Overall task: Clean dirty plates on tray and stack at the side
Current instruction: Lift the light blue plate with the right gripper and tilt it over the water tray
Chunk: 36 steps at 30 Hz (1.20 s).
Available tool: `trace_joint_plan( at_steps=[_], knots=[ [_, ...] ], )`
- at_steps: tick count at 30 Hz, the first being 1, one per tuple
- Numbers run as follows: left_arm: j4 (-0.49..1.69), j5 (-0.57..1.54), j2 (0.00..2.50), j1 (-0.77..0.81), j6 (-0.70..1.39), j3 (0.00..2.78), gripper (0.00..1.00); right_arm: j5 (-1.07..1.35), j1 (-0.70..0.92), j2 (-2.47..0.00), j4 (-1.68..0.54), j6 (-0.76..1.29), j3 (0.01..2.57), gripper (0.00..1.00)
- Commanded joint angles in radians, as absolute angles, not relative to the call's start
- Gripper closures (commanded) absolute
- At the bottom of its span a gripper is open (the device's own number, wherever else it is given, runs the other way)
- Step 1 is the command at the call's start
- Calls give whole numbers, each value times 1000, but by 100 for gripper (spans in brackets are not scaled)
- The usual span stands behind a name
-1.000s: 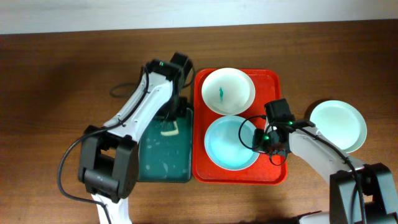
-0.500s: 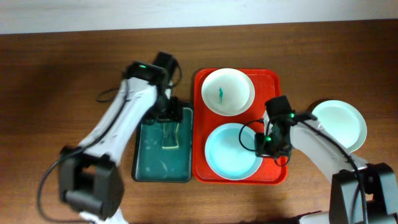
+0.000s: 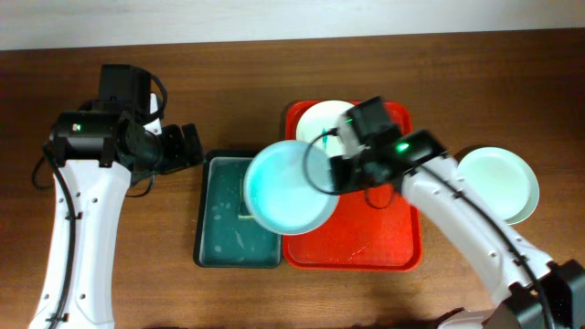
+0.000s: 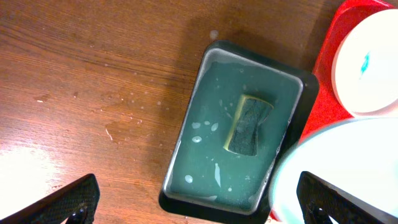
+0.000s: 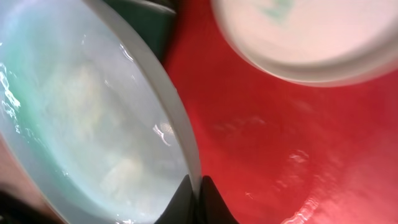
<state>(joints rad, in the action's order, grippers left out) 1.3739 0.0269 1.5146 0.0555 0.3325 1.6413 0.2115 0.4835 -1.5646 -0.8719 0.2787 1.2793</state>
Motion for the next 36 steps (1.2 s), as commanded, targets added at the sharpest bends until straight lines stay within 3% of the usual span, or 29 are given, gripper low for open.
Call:
trace_joint_plan(
  at_steps=[1,9,22,36],
  knots=[
    [1385,31,1510,51,327,1657,1,18,606,-1602,-793,350,1297,96],
    [1385,30,1510,51,327,1657,1,-363,751,-1565,-720,347,1322,96],
    [1385,30,1510,51,327,1657,1,-1129,1130,-1541,-717,262,1326,96],
    [1385,30,1510,51,327,1657,1,-1184,1211,-1541,-717,262,1326,96]
  ],
)
